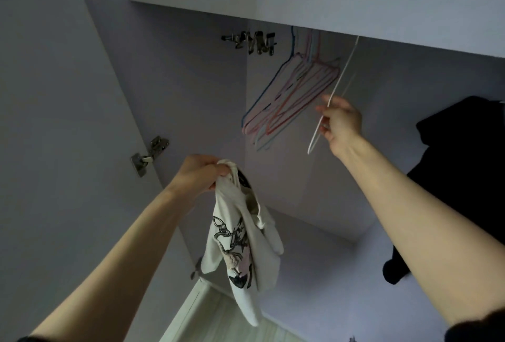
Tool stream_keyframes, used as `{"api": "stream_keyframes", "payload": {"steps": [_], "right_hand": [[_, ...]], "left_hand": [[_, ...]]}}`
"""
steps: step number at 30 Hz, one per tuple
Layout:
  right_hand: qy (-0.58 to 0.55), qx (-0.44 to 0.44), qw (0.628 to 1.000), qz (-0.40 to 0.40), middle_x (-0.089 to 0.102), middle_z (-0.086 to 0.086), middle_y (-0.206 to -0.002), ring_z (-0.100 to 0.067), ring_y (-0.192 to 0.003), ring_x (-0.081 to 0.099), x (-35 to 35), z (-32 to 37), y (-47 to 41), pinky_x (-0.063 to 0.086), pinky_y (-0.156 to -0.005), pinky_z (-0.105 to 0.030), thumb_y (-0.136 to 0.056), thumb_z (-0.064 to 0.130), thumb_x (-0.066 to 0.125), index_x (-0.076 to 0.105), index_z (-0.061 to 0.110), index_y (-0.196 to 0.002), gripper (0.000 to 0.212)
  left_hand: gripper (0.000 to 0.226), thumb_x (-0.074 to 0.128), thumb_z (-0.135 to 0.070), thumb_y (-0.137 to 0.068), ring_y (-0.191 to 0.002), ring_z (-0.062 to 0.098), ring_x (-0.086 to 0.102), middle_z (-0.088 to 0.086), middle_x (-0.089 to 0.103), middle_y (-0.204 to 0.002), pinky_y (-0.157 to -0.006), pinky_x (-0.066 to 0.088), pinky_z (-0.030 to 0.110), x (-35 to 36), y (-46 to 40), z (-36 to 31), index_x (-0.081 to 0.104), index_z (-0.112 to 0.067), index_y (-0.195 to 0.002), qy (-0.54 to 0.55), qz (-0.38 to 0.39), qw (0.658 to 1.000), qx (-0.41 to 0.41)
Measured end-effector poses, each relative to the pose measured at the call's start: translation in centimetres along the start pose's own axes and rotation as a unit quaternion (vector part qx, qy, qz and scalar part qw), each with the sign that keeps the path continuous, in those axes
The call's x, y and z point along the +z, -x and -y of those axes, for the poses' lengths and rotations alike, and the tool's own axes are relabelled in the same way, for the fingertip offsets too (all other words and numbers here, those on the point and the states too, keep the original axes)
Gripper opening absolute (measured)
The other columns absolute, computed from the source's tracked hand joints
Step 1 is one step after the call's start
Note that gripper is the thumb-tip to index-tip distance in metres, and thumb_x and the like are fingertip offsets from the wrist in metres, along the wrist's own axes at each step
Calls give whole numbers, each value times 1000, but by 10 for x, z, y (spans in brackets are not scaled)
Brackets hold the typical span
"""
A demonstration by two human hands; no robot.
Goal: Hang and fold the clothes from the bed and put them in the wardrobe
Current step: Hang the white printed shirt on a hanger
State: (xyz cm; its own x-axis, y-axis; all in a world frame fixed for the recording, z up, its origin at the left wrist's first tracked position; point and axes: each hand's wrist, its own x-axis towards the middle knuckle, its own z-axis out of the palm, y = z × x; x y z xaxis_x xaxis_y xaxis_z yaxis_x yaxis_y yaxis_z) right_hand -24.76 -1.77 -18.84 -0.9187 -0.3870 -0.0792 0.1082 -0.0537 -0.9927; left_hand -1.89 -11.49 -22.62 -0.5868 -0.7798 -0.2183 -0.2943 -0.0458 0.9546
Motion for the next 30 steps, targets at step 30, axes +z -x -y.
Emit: {"api": "stream_keyframes", "payload": {"steps": [30], "right_hand": [[123,108,986,40,53,-2,-66,-10,-53,55,-127,-123,84,40,-61,-24,-96,12,47,57,19,-77,24]], "left_hand": [[24,60,7,-78,-54,7,57,3,59,-62,-45,47,12,4,30,32,65,-13,-67,-57,7,997,-46]]}}
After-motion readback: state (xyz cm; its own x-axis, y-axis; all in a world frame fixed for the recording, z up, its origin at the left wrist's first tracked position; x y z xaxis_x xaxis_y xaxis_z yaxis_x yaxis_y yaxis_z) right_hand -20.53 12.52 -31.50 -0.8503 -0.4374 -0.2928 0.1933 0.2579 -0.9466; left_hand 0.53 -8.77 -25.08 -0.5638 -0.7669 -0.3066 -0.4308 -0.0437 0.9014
